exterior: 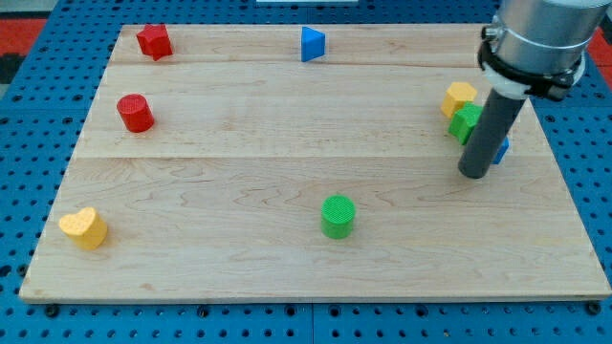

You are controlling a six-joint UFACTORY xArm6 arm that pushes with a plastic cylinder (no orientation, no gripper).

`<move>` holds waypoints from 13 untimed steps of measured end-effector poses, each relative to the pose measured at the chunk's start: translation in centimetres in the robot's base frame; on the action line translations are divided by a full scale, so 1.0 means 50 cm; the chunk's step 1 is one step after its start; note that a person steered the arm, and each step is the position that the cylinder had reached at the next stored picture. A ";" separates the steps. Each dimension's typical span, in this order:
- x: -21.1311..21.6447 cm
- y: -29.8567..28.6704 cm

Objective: Move your arm to the center left

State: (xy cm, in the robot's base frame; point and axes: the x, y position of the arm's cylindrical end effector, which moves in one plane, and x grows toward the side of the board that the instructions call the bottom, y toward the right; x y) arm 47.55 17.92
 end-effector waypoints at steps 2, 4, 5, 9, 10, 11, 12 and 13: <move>0.025 -0.089; 0.011 -0.161; -0.038 -0.230; -0.096 -0.340; -0.127 -0.394; -0.120 -0.449; -0.116 -0.575; -0.114 -0.720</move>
State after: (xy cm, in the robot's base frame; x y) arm 41.86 -18.09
